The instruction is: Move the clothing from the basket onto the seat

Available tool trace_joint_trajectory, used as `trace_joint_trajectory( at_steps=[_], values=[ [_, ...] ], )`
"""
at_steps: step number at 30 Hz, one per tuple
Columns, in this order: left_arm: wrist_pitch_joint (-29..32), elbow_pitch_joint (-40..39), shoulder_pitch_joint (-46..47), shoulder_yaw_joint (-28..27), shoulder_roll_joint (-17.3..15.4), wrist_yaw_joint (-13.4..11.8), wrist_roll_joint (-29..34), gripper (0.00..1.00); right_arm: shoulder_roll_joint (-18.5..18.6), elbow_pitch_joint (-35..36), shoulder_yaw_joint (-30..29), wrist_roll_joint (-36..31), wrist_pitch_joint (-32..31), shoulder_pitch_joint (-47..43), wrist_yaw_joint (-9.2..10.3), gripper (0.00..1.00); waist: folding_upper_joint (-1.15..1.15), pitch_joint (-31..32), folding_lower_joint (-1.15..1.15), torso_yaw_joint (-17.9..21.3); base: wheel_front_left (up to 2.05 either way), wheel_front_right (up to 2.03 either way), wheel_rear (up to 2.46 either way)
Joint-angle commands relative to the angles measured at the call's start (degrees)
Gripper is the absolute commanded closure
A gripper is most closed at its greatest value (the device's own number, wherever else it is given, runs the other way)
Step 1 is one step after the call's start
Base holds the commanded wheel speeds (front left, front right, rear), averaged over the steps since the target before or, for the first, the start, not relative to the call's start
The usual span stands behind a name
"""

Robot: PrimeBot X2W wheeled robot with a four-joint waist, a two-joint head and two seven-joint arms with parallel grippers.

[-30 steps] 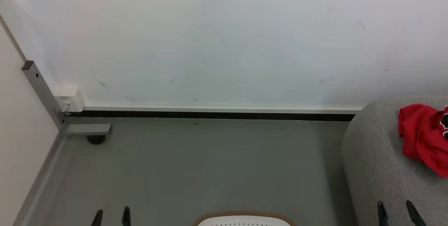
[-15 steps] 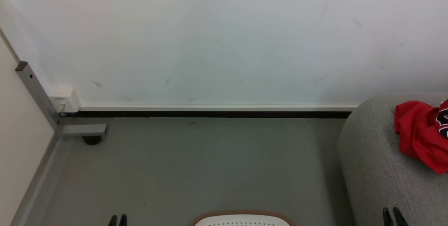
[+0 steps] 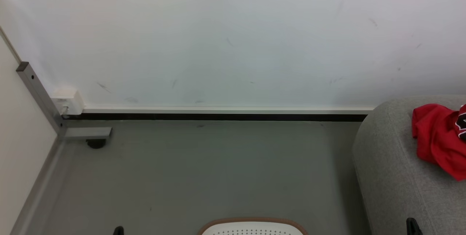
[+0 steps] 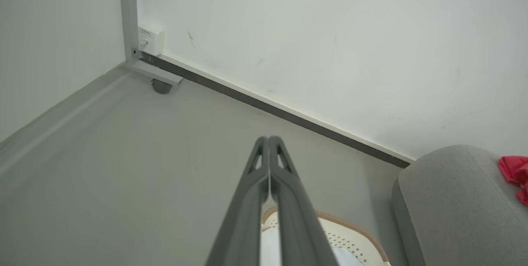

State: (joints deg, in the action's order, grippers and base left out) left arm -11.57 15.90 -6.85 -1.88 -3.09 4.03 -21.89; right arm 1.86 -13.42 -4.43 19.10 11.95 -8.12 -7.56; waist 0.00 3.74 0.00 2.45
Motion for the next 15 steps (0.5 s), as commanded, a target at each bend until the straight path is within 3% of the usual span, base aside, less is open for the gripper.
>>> trace_joint_trajectory(
  at_steps=[1, 15],
  values=[
    [0.58, -1.06, 1.82, -0.52, -0.34, 0.22, -3.13, 1.0, 0.42, 0.64, -0.35, 3.34, -0.66, 2.2, 0.01, 1.0, 0.0, -0.06, 0.0, -0.05, 0.0, 0.0, 0.0],
    [3.87, -1.37, 4.03, -1.22, -0.26, 0.88, -16.18, 1.0, 0.59, 0.48, -0.69, 16.88, -4.08, 4.62, 0.03, 1.0, 0.0, -0.55, 0.0, -0.35, 0.0, 0.0, 0.0]
  ],
)
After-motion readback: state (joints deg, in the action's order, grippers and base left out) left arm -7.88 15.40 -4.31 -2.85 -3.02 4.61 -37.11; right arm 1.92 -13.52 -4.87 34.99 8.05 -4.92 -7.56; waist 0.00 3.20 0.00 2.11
